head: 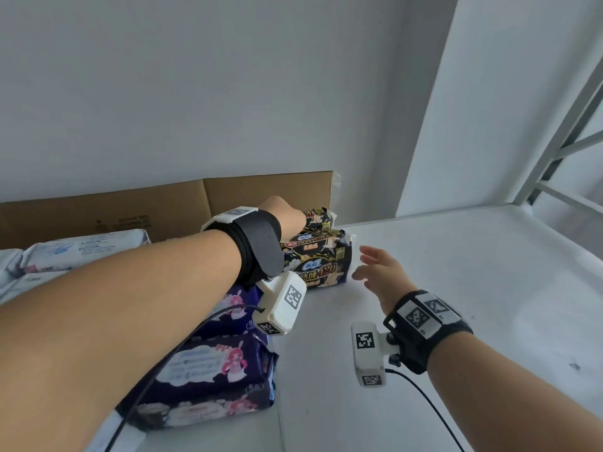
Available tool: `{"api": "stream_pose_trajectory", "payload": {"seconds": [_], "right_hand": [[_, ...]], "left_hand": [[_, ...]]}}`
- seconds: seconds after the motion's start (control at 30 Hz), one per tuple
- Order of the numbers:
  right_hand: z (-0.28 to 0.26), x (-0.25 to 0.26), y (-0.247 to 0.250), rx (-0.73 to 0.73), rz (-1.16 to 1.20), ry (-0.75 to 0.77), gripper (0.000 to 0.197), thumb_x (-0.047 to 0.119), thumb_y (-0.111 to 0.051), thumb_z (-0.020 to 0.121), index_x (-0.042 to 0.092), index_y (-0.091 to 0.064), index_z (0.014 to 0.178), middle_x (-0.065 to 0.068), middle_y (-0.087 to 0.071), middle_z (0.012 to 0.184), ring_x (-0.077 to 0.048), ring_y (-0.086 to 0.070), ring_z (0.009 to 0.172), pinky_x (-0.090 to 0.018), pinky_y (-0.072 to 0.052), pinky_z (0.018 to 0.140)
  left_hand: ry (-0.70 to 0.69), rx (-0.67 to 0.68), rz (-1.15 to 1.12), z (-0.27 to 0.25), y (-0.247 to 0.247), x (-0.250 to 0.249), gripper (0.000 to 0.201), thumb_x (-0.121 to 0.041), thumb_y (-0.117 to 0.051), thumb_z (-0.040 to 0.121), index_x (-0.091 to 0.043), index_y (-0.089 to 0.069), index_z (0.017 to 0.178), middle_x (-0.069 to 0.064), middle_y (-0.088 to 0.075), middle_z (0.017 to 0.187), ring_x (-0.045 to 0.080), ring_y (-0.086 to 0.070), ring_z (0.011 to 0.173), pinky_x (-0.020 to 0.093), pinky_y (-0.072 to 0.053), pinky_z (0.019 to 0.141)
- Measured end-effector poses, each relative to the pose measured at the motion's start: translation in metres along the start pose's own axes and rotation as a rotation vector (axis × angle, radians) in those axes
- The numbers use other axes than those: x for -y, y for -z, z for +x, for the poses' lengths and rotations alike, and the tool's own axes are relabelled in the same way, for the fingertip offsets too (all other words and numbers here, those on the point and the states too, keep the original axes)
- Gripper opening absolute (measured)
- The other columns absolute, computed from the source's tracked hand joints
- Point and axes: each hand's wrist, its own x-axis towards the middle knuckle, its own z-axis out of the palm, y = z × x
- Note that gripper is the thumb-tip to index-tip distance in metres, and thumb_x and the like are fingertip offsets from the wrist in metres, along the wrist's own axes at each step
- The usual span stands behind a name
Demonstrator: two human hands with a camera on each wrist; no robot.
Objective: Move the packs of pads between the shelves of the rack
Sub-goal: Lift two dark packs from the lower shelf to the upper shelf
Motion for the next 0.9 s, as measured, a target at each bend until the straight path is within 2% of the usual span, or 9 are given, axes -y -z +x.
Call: {"api": "stream_pose_trajectory", "payload": {"seconds": [0.07, 0.1, 0.2, 0.23, 0.33, 0.4, 0.6, 0.8, 0.9], "right_hand": [[-0.023, 0.004, 0.008, -0.049, 0.0, 0.031, 0.055, -0.009, -0.057, 0.079, 0.016, -0.052, 0.128, -0.005, -0.052, 0.13, -0.021, -0.049, 0.117, -0.037, -0.041, 0.097], [-0.037, 0.007, 0.012, -0.07, -0.002, 0.054, 0.053, -0.008, -0.057, 0.08, 0.016, -0.053, 0.126, -0.005, -0.054, 0.129, -0.02, -0.051, 0.116, -0.037, -0.042, 0.098], [-0.087, 0.013, 0.022, -0.144, -0.014, 0.137, 0.047, -0.007, -0.057, 0.081, 0.018, -0.057, 0.121, -0.002, -0.06, 0.122, -0.017, -0.055, 0.112, -0.036, -0.044, 0.1], [-0.106, 0.013, 0.024, -0.161, -0.017, 0.16, 0.046, -0.007, -0.056, 0.081, 0.018, -0.058, 0.119, -0.001, -0.061, 0.119, -0.016, -0.056, 0.11, -0.035, -0.044, 0.098], [-0.165, 0.009, 0.03, -0.208, -0.017, 0.215, 0.04, -0.008, -0.057, 0.081, 0.02, -0.061, 0.11, 0.004, -0.064, 0.106, -0.009, -0.059, 0.098, -0.024, -0.047, 0.086], [-0.203, -0.001, 0.036, -0.243, -0.021, 0.215, 0.039, -0.008, -0.058, 0.081, 0.02, -0.062, 0.106, 0.005, -0.065, 0.102, -0.005, -0.06, 0.092, -0.018, -0.048, 0.078], [-0.295, -0.049, 0.076, -0.352, -0.044, 0.108, 0.036, -0.005, -0.061, 0.081, 0.018, -0.062, 0.109, -0.003, -0.064, 0.109, -0.01, -0.059, 0.093, -0.017, -0.046, 0.072], [-0.36, -0.101, 0.139, -0.477, -0.078, -0.017, 0.032, 0.0, -0.066, 0.083, 0.009, -0.06, 0.113, -0.011, -0.062, 0.111, -0.015, -0.058, 0.088, -0.018, -0.041, 0.061], [-0.392, -0.125, 0.179, -0.523, -0.103, -0.066, 0.036, 0.002, -0.068, 0.082, 0.005, -0.06, 0.116, -0.013, -0.063, 0.112, -0.016, -0.057, 0.091, -0.015, -0.042, 0.061]], "left_hand": [[-0.1, -0.028, -0.103, -0.015, -0.001, -0.002, 0.037, -0.013, -0.052, 0.087, 0.0, -0.061, 0.121, 0.013, -0.061, 0.126, 0.028, -0.059, 0.107, 0.029, -0.05, 0.087], [-0.153, -0.025, -0.184, -0.027, -0.001, -0.003, 0.038, -0.012, -0.053, 0.087, -0.004, -0.06, 0.123, 0.009, -0.06, 0.126, 0.025, -0.058, 0.108, 0.029, -0.049, 0.09], [-0.305, -0.029, -0.389, -0.071, 0.001, -0.007, 0.036, -0.011, -0.056, 0.086, -0.016, -0.058, 0.121, -0.003, -0.057, 0.109, 0.004, -0.053, 0.084, 0.016, -0.041, 0.065], [-0.35, -0.021, -0.436, -0.088, 0.001, -0.006, 0.035, -0.01, -0.056, 0.085, -0.018, -0.059, 0.119, -0.005, -0.056, 0.106, 0.002, -0.051, 0.081, 0.014, -0.038, 0.063], [-0.458, 0.012, -0.561, -0.134, -0.006, -0.001, 0.027, -0.008, -0.057, 0.083, -0.02, -0.061, 0.106, -0.005, -0.059, 0.102, 0.004, -0.055, 0.086, 0.016, -0.043, 0.067], [-0.495, 0.073, -0.63, -0.166, -0.016, 0.001, 0.023, -0.008, -0.058, 0.083, -0.024, -0.061, 0.099, -0.009, -0.06, 0.096, 0.001, -0.056, 0.085, 0.014, -0.043, 0.063], [-0.504, 0.294, -0.689, -0.252, -0.063, 0.005, 0.024, -0.009, -0.061, 0.082, -0.032, -0.059, 0.086, -0.007, -0.063, 0.098, 0.003, -0.059, 0.09, 0.013, -0.043, 0.067], [-0.402, 0.445, -0.639, -0.314, -0.123, 0.001, 0.02, -0.005, -0.062, 0.082, -0.024, -0.061, 0.088, -0.001, -0.064, 0.097, 0.013, -0.059, 0.091, 0.02, -0.042, 0.075], [-0.373, 0.492, -0.575, -0.344, -0.159, -0.012, 0.019, -0.006, -0.061, 0.082, -0.023, -0.061, 0.091, -0.006, -0.061, 0.09, 0.011, -0.057, 0.087, 0.018, -0.043, 0.066]]}}
